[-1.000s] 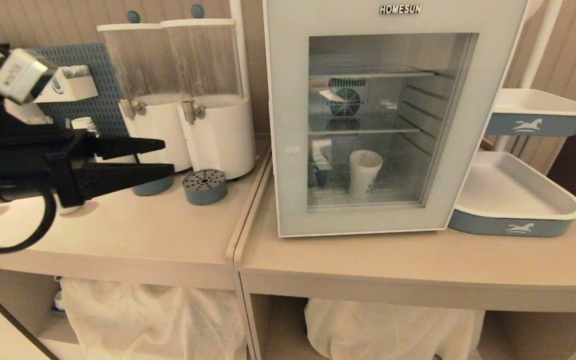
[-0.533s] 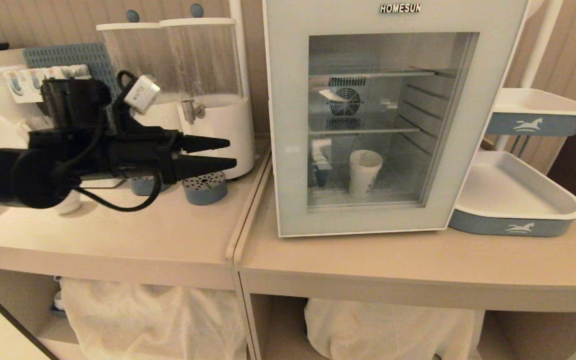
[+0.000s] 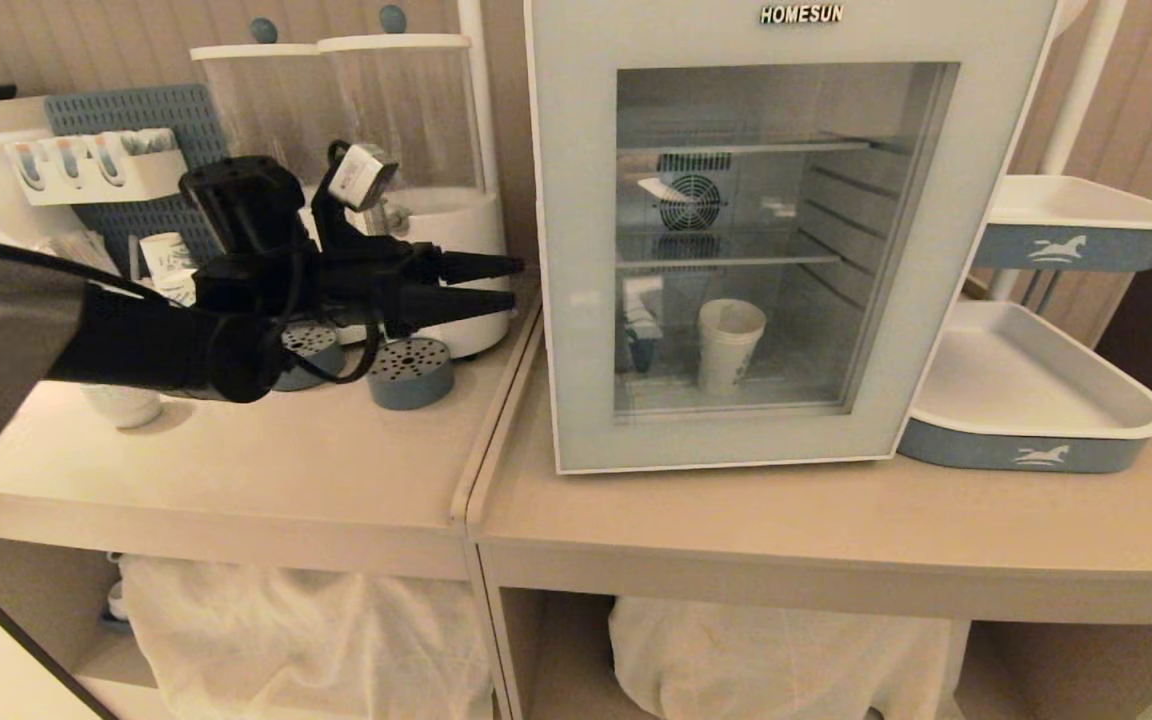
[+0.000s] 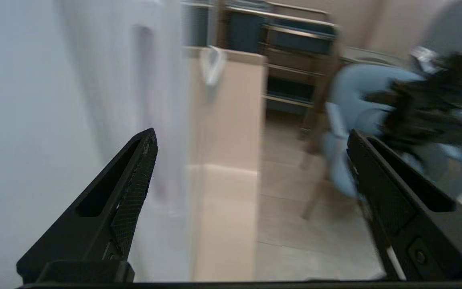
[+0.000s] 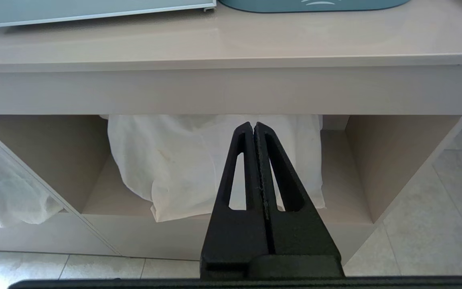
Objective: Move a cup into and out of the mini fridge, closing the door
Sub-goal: Open the freezer door
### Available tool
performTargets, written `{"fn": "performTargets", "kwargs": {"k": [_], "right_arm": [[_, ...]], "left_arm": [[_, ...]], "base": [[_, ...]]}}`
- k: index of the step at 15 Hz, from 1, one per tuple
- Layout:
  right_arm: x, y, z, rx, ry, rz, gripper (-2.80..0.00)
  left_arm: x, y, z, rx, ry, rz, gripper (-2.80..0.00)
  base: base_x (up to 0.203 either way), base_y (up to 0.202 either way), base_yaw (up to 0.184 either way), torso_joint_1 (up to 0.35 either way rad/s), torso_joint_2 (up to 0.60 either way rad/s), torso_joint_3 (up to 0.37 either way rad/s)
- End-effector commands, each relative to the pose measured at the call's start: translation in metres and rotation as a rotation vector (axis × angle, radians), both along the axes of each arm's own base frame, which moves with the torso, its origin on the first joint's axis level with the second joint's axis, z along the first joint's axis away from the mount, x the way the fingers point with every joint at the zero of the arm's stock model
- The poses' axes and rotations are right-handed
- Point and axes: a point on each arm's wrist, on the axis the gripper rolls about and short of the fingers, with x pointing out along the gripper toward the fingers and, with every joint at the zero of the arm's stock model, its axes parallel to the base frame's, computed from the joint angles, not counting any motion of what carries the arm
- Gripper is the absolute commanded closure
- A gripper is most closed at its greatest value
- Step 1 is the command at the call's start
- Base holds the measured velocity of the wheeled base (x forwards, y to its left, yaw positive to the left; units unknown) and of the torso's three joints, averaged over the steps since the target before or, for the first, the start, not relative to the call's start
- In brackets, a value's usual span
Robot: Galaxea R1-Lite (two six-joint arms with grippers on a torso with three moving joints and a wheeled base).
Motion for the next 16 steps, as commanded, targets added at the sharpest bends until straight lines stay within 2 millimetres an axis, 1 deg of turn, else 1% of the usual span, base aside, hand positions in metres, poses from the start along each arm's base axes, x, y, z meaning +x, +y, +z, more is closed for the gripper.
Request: {"fn": "performTargets", "kwargs": {"k": [1, 6, 10, 12, 14, 16], "right_arm": [[0.000, 0.000, 0.000, 0.000, 0.001, 0.000, 0.00], [0.000, 0.000, 0.000, 0.000, 0.001, 0.000, 0.00], [0.000, 0.000, 0.000, -0.002, 0.001, 0.001, 0.00], [0.000, 0.000, 0.000, 0.000, 0.001, 0.000, 0.00], [0.000, 0.000, 0.000, -0.002, 0.001, 0.001, 0.00], [0.000, 0.000, 0.000, -0.002, 0.001, 0.001, 0.00]], "left_arm": [[0.008, -0.003, -0.008, 0.005, 0.020, -0.022, -2.80], [0.005, -0.007, -0.010, 0.008, 0.029, -0.040, -2.80], [0.011, -0.017, -0.019, 0.011, 0.046, -0.062, -2.80], [0.017, -0.025, -0.024, 0.011, 0.047, -0.075, -2.80], [0.017, -0.029, -0.024, 0.011, 0.044, -0.086, -2.80], [0.018, -0.035, -0.029, 0.014, 0.053, -0.100, -2.80]], "base": [[0.000, 0.000, 0.000, 0.000, 0.00, 0.000], [0.000, 0.000, 0.000, 0.000, 0.00, 0.000], [0.000, 0.000, 0.000, 0.000, 0.00, 0.000], [0.000, 0.000, 0.000, 0.000, 0.00, 0.000], [0.000, 0.000, 0.000, 0.000, 0.00, 0.000], [0.000, 0.000, 0.000, 0.000, 0.00, 0.000]]}}
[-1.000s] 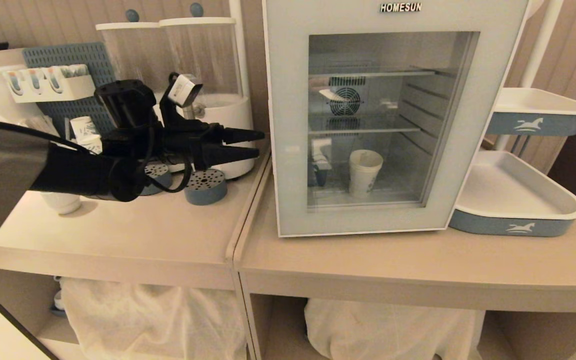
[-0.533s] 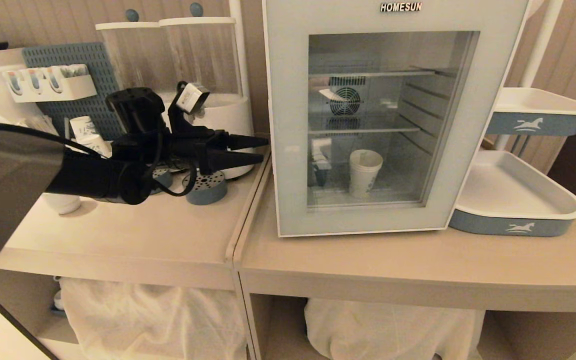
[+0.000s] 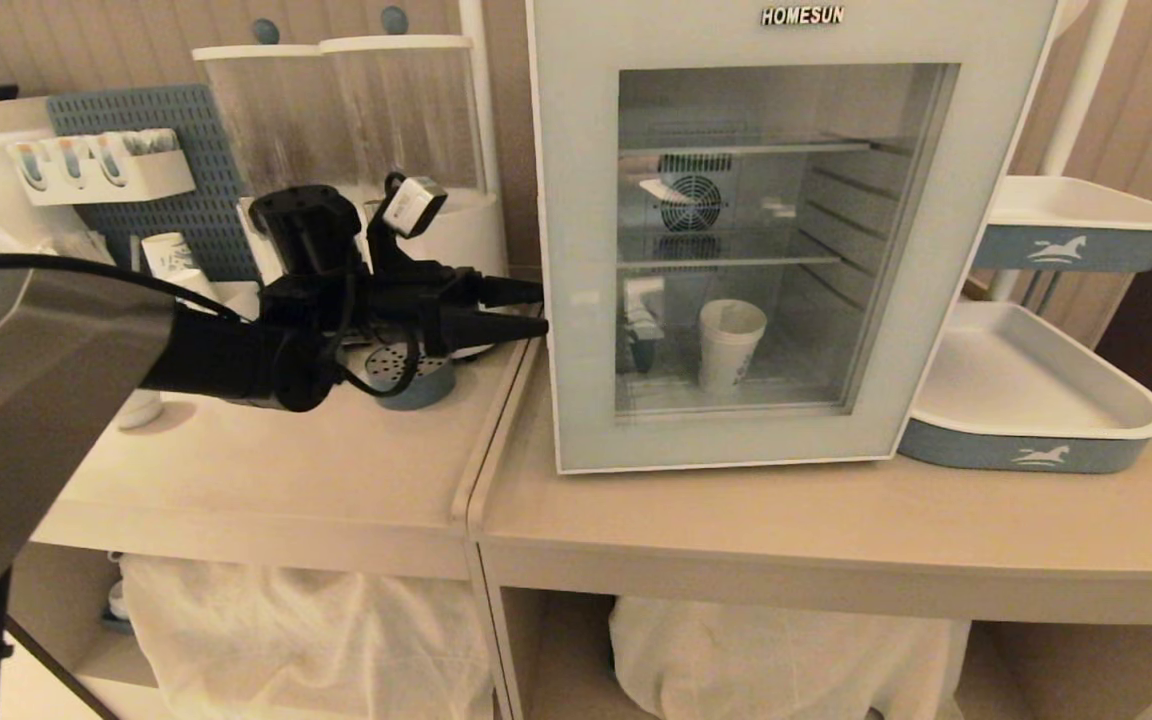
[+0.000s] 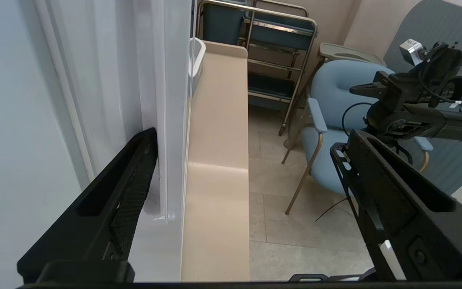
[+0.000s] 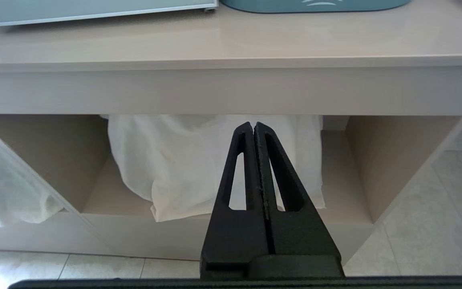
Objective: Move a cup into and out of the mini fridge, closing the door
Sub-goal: Open the freezer door
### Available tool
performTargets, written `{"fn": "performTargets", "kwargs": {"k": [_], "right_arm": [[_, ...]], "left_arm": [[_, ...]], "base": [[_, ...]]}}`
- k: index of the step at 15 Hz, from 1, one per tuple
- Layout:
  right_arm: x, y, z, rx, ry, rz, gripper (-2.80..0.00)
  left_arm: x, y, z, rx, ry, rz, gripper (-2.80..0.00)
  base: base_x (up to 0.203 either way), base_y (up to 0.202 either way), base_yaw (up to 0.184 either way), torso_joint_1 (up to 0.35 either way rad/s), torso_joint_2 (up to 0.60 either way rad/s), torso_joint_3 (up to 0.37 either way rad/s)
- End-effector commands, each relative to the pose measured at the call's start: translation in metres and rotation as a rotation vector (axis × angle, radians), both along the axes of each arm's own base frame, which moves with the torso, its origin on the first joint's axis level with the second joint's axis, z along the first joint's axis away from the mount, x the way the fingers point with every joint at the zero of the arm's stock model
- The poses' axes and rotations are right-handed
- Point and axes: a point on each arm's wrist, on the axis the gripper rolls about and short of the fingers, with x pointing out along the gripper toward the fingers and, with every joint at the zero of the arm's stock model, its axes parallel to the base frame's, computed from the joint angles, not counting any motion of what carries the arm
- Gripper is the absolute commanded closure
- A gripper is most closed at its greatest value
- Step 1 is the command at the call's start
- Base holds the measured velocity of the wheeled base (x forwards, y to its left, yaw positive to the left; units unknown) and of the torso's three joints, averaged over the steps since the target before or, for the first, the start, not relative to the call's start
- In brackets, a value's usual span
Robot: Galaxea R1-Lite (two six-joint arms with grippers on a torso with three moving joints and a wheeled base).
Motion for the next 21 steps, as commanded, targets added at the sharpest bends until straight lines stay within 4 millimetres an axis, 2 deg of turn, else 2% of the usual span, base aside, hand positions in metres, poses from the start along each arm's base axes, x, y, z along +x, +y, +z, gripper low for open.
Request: {"fn": "performTargets", "kwargs": {"k": [1, 5, 8, 15, 19, 21], "right_arm": [[0.000, 0.000, 0.000, 0.000, 0.003, 0.000, 0.00], [0.000, 0.000, 0.000, 0.000, 0.003, 0.000, 0.00], [0.000, 0.000, 0.000, 0.000, 0.003, 0.000, 0.00], [0.000, 0.000, 0.000, 0.000, 0.003, 0.000, 0.00], [0.000, 0.000, 0.000, 0.000, 0.001, 0.000, 0.00], [0.000, 0.000, 0.000, 0.000, 0.001, 0.000, 0.00]], "left_arm": [[0.000, -0.005, -0.006, 0.007, 0.016, -0.031, -2.80], [-0.008, -0.004, -0.006, 0.029, 0.034, -0.153, -2.80], [-0.018, -0.008, -0.002, 0.032, 0.048, -0.174, -2.80], [-0.043, -0.033, 0.007, 0.031, 0.047, -0.233, -2.80], [-0.091, -0.067, 0.020, 0.018, 0.054, -0.249, -2.80], [-0.112, -0.074, 0.022, 0.021, 0.063, -0.278, -2.80]], "base": [[0.000, 0.000, 0.000, 0.000, 0.00, 0.000], [0.000, 0.000, 0.000, 0.000, 0.00, 0.000], [0.000, 0.000, 0.000, 0.000, 0.00, 0.000], [0.000, 0.000, 0.000, 0.000, 0.00, 0.000], [0.000, 0.000, 0.000, 0.000, 0.00, 0.000], [0.000, 0.000, 0.000, 0.000, 0.00, 0.000]]}}
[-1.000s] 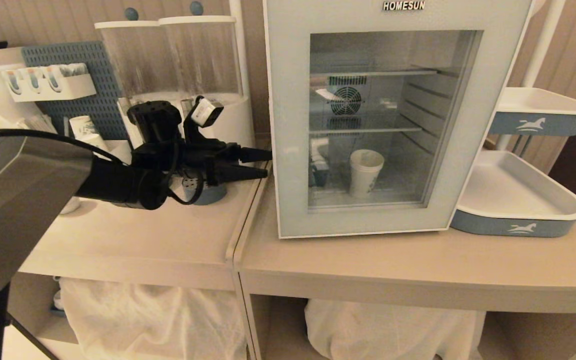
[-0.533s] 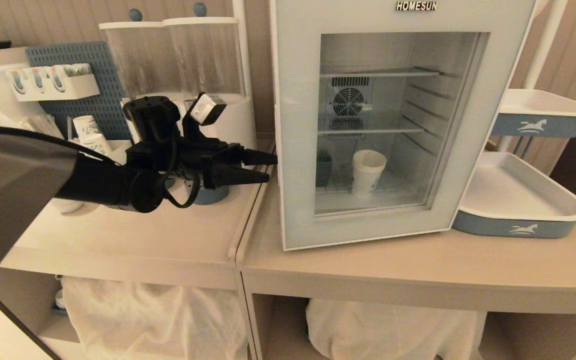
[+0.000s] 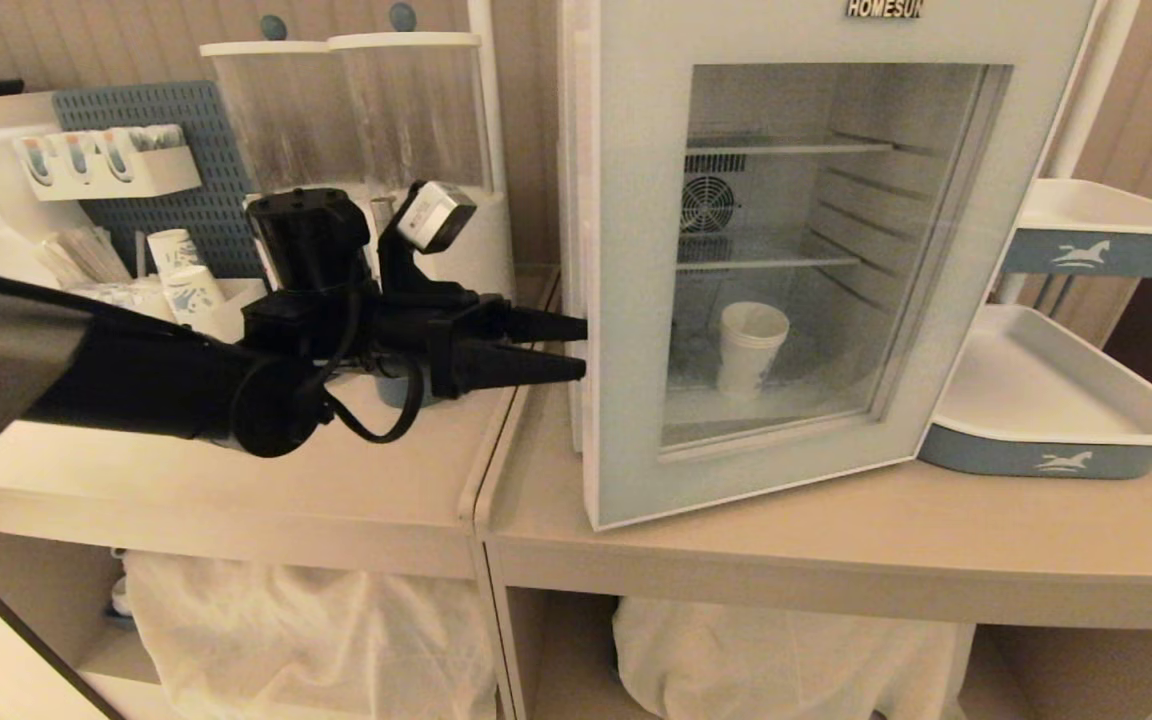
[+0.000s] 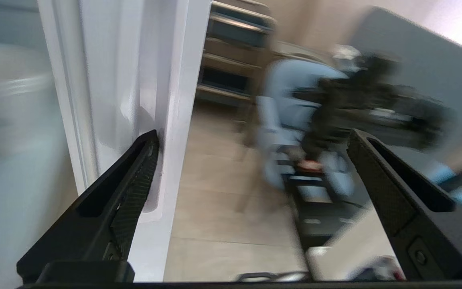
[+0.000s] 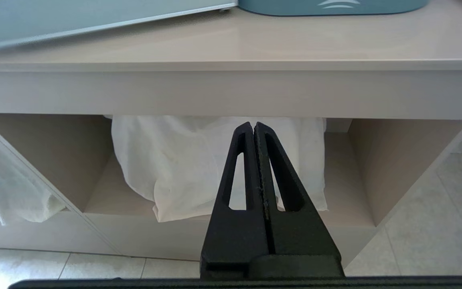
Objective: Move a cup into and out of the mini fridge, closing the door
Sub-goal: Open the freezer door
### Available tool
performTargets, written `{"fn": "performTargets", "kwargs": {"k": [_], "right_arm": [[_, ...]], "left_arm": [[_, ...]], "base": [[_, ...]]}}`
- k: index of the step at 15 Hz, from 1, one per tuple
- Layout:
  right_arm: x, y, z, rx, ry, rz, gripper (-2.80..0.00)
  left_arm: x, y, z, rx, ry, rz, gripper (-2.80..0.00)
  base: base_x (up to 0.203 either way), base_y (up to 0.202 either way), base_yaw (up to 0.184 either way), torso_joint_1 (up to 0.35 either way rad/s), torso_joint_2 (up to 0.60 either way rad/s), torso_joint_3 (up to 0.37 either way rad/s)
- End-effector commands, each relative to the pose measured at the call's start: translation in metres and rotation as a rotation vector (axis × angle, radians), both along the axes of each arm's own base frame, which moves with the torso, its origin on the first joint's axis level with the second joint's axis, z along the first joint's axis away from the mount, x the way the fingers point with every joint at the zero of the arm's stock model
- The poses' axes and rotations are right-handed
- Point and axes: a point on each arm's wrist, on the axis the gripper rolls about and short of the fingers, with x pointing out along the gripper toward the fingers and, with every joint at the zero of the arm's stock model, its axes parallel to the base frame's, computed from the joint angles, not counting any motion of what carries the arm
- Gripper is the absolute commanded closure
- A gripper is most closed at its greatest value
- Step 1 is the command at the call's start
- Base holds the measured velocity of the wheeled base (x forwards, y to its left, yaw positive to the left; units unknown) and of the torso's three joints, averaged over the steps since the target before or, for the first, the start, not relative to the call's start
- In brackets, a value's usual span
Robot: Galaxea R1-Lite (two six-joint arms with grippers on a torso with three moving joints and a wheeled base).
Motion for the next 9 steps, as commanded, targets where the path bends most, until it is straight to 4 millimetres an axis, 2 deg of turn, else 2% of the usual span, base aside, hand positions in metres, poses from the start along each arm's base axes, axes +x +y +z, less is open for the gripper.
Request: {"fn": "performTargets", "kwargs": {"k": [1, 7, 9], "right_arm": [[0.000, 0.000, 0.000, 0.000, 0.001, 0.000, 0.00], [0.000, 0.000, 0.000, 0.002, 0.001, 0.000, 0.00], [0.000, 0.000, 0.000, 0.002, 0.001, 0.000, 0.00]], "left_arm": [[-0.034, -0.020, 0.013, -0.012, -0.024, -0.094, -2.80], [-0.098, -0.033, 0.022, -0.026, -0.022, -0.124, -2.80], [-0.111, -0.032, 0.027, -0.035, -0.028, -0.118, -2.80]], "base": [[0.000, 0.000, 0.000, 0.000, 0.00, 0.000], [0.000, 0.000, 0.000, 0.000, 0.00, 0.000], [0.000, 0.000, 0.000, 0.000, 0.00, 0.000]]}}
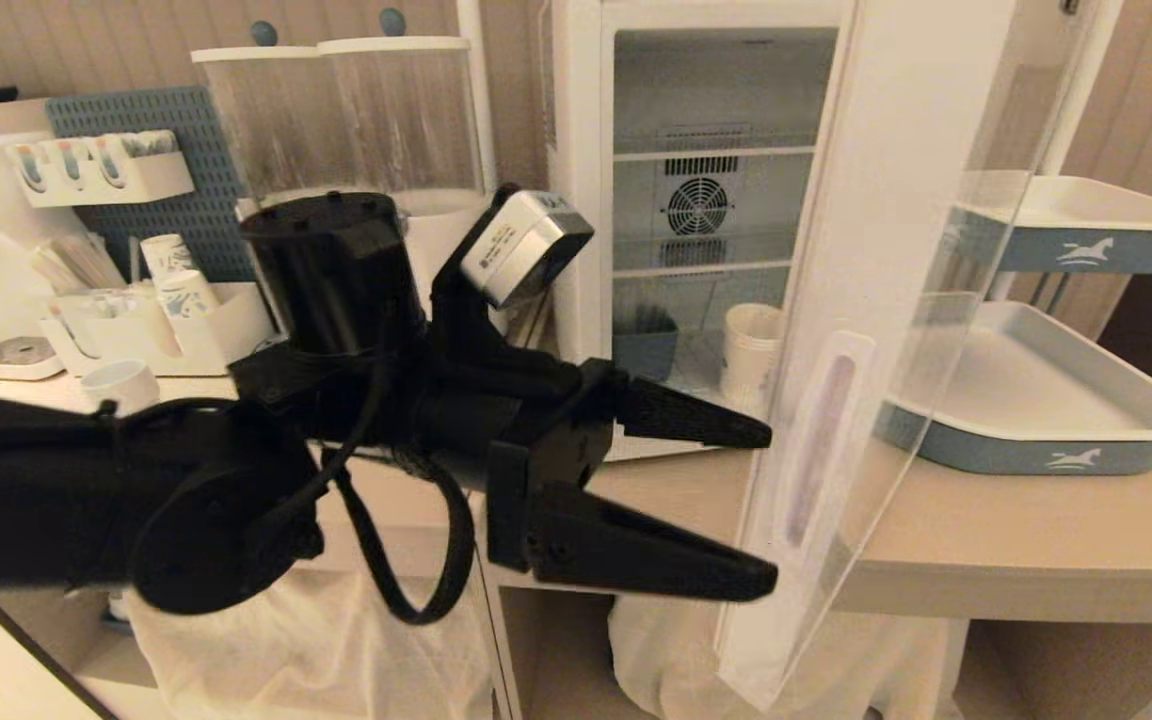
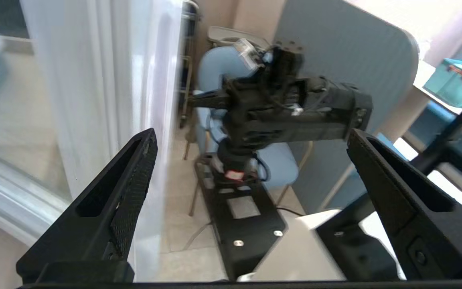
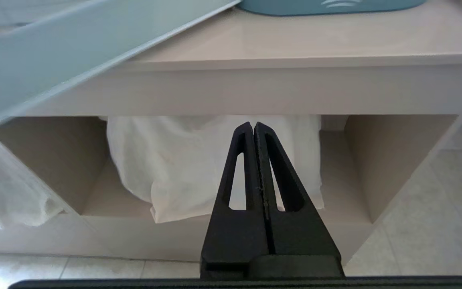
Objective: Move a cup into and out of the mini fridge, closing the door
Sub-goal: Open the freezer door
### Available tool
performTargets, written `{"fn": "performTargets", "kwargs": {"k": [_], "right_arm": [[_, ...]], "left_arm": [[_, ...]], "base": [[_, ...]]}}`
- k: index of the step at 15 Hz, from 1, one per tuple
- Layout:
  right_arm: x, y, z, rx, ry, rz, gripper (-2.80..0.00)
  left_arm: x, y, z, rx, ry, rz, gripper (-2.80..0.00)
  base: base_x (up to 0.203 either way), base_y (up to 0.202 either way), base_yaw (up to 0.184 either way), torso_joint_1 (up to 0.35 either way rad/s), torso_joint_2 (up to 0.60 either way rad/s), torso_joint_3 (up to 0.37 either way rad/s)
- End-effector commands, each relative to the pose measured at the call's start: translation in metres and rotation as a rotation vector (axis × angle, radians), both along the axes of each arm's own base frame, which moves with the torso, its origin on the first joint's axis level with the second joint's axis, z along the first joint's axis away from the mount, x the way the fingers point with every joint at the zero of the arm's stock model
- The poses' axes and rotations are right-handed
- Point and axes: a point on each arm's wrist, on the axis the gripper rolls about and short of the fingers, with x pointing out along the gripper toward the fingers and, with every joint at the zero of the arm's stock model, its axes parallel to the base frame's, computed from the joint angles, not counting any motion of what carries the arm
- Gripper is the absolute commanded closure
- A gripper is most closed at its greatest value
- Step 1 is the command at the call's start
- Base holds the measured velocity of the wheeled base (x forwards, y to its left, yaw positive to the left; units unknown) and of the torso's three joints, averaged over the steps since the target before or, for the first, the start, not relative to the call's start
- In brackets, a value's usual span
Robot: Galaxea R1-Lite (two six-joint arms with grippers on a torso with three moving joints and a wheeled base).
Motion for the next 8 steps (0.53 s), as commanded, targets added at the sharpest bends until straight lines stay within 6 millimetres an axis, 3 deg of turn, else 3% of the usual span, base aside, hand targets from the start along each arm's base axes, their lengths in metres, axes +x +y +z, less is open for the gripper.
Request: {"fn": "performTargets", "kwargs": {"k": [1, 8], "right_arm": [[0.000, 0.000, 0.000, 0.000, 0.003, 0.001, 0.00], [0.000, 0.000, 0.000, 0.000, 0.003, 0.001, 0.00]], "left_arm": [[-0.019, 0.006, 0.013, -0.023, -0.026, -0.029, -2.80], [-0.055, -0.003, 0.016, -0.027, -0.021, -0.108, -2.80]], "base": [[0.000, 0.000, 0.000, 0.000, 0.00, 0.000], [0.000, 0.000, 0.000, 0.000, 0.00, 0.000]]}}
